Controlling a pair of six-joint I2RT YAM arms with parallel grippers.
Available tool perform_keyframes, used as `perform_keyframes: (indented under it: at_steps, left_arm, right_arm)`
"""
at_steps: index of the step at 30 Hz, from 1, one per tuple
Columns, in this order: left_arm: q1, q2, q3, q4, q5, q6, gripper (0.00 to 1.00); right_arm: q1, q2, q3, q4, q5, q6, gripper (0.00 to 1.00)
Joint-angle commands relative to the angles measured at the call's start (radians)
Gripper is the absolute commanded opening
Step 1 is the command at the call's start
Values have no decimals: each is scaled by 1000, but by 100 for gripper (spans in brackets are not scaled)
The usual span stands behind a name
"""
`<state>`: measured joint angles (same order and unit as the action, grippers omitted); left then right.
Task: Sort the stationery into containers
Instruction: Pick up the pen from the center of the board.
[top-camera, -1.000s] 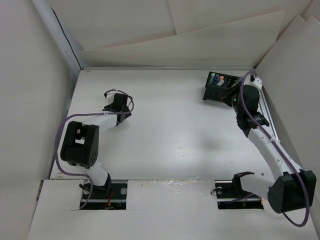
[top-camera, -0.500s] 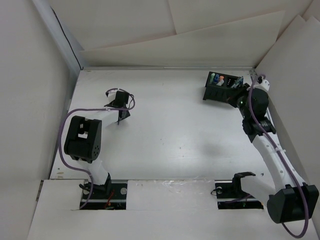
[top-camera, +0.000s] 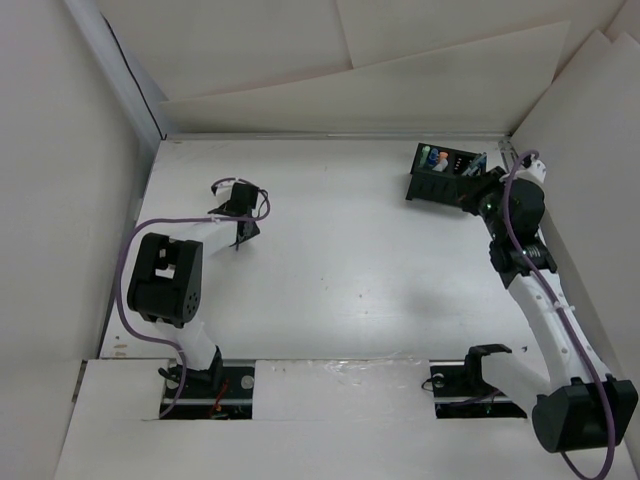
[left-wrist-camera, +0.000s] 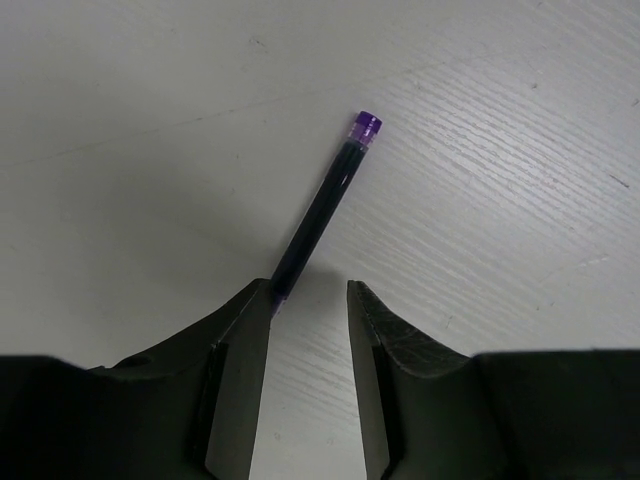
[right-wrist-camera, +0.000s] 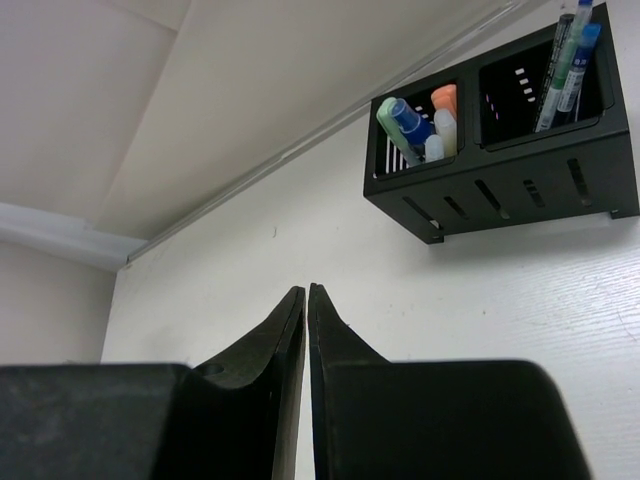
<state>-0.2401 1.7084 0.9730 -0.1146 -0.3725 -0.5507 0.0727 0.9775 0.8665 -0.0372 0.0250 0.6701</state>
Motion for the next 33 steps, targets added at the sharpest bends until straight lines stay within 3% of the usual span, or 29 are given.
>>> perform_keyframes:
  at_steps: [1,3,6,11,13,22,25,27,30,33]
  left_arm:
    - [5,14,16,-62,-43,-23,33]
    - [5,-29,-9,-51,-80,-34,36]
    - [5,-81,-39,-11,-68,-34,49]
    - [5,15,12,-56,-22,-23,49]
    - [5,37,22,-56,13,-12,47]
    - [-7,8,-32,29,98,-3,15]
    - [-37,-29,-56,79,121,9,5]
    - [-79,-50,-66,107,155,18,5]
    - [-145,-87,-88,176,225,40,4]
    - [-220,-118,-99,257,290,58,4]
  right_arm:
    - [-7,-33,-6,40,-13,-9,11]
    - [-7,-33,-6,40,-13,-9,11]
    - [-7,-22,-6,40,-23,-9,11]
    - [-7,-33,-6,40,-34,-9,11]
    - [-7,-43,-6,40,-34,-9,11]
    - [-16,-53,-6,31,-43,-9,12]
    - [-16,-22,-6,31,-86,-9,27]
    - [-16,24,3,55,-131,-9,42]
    - [28,124,43,56,-233,-42,54]
    - [107,237,94,56,-281,-70,59]
